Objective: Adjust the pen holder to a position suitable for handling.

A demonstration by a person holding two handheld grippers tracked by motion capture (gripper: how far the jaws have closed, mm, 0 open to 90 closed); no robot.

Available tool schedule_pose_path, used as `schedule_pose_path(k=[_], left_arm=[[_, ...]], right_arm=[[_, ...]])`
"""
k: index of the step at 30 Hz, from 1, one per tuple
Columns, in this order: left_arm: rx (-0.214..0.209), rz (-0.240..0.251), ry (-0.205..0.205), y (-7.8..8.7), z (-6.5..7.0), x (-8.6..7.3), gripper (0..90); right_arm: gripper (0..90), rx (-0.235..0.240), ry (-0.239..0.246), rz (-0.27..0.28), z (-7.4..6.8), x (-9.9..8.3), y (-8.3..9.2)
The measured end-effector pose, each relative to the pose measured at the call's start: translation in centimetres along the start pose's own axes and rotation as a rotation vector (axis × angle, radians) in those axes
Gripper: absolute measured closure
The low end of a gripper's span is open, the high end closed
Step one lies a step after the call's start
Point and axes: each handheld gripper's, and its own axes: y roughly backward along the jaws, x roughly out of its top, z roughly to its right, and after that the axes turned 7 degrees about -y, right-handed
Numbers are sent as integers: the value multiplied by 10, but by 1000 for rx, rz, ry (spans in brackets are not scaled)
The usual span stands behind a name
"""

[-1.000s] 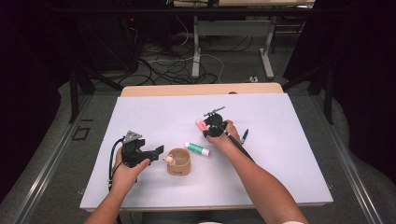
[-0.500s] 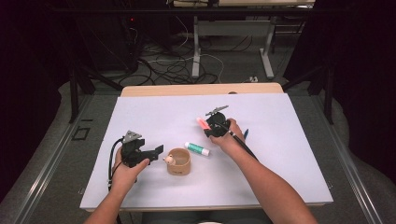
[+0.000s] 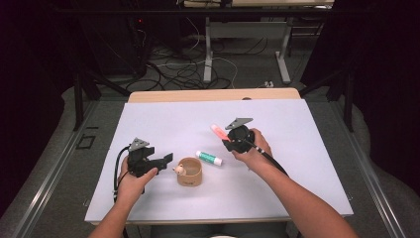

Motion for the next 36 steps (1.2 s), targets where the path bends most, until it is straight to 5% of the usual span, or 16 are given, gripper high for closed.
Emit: schedule_pose_path(k=[3, 8, 24, 30, 36], left_arm=[[-15, 2, 6, 2, 1, 3, 155], [-26, 16, 9, 4, 2, 6, 155], [-54, 25, 5, 8, 2, 12, 155], [-78, 14, -19, 9, 1, 16, 151], [-102, -6, -59, 9, 5, 24, 160]], right_arm=[[669, -3, 52, 20, -2, -3, 10], [668, -38, 205, 48, -8, -5, 24], [668, -224, 962, 138, -38, -14, 34], [668, -257, 1181, 177, -44, -20, 34], [668, -308, 1335, 166, -45, -23, 37]])
